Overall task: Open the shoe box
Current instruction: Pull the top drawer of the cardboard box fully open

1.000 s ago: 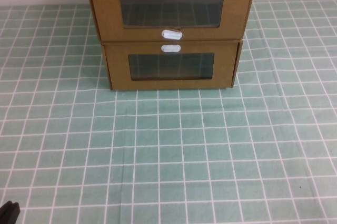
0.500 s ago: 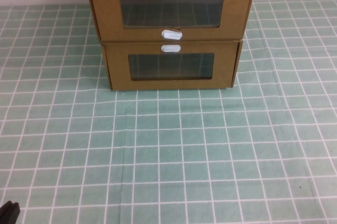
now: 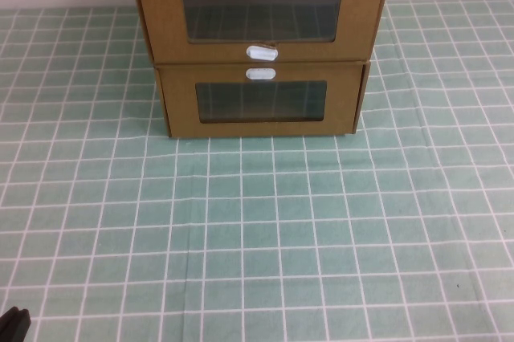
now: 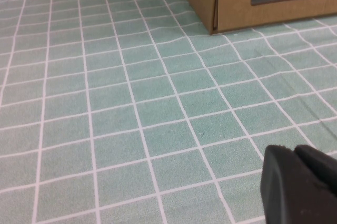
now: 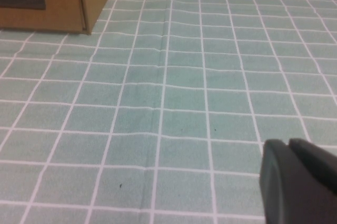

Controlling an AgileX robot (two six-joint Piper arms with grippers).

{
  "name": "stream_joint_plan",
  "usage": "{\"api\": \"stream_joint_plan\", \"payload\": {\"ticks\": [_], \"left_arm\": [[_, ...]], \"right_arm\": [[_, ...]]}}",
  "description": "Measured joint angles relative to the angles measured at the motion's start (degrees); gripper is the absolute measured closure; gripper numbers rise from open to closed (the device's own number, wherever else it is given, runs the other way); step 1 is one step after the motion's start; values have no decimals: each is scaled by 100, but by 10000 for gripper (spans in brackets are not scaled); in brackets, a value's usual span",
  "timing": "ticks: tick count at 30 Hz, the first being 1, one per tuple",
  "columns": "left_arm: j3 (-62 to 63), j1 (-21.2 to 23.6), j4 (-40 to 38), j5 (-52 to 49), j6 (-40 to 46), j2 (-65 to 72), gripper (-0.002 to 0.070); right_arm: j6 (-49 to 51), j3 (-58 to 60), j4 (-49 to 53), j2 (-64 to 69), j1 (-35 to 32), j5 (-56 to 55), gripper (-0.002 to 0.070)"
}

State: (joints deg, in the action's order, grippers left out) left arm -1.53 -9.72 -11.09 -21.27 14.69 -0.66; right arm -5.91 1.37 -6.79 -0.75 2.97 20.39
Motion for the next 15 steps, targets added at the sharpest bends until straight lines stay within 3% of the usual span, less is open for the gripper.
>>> {"api": "stream_joint_plan", "payload": {"ticks": [15], "left_arm": [[0, 0, 0, 0, 0, 0, 680]], "right_arm": [[0, 0, 31, -2, 0, 0, 689]]}}
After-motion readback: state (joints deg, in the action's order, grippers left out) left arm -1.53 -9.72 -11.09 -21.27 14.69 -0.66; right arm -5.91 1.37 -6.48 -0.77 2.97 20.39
